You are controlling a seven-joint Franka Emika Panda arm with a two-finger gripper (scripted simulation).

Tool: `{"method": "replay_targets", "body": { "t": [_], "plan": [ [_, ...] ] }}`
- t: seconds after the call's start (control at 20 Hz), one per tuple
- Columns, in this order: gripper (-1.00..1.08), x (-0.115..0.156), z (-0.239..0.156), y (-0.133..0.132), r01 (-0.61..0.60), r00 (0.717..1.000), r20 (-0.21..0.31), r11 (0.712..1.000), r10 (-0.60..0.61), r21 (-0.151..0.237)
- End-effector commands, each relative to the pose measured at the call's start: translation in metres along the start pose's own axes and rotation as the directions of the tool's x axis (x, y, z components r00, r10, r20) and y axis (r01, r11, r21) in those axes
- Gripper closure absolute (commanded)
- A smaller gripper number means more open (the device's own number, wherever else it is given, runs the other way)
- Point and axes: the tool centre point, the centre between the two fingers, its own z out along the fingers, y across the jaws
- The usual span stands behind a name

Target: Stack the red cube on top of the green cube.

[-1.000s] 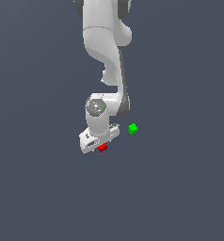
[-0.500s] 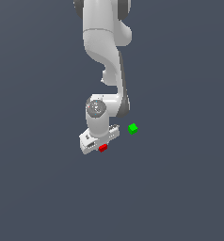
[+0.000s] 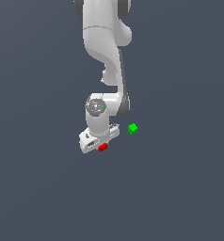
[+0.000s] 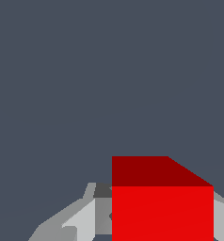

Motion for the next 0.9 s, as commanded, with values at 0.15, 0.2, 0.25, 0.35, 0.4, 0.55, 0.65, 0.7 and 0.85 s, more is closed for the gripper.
{"method": "replay_targets", "body": {
  "t": [0.15, 0.2, 0.25, 0.35, 0.4, 0.55, 0.65, 0.7, 0.85],
  "plan": [
    [1.08, 0.000, -0.025, 0.000, 0.000, 1.000, -0.001, 1.000, 0.000, -0.001],
    [1.08, 0.000, -0.031, 0.000, 0.000, 1.000, -0.001, 1.000, 0.000, -0.001],
    [1.08, 0.000, -0.039, 0.000, 0.000, 1.000, -0.001, 1.000, 0.000, -0.001],
    [1.08, 0.000, -0.054, -0.001, 0.000, 1.000, -0.001, 1.000, 0.000, -0.001],
    [1.08, -0.001, -0.060, -0.001, 0.000, 1.000, -0.001, 1.000, 0.000, -0.001],
    [1.08, 0.000, -0.077, -0.001, 0.000, 1.000, -0.001, 1.000, 0.000, -0.001],
    [1.08, 0.000, -0.085, 0.000, 0.000, 1.000, -0.001, 1.000, 0.000, -0.001],
    [1.08, 0.000, -0.088, 0.000, 0.000, 1.000, -0.001, 1.000, 0.000, -0.001],
    [1.08, 0.000, -0.094, 0.000, 0.000, 1.000, -0.002, 1.000, 0.000, -0.001]
  ]
}}
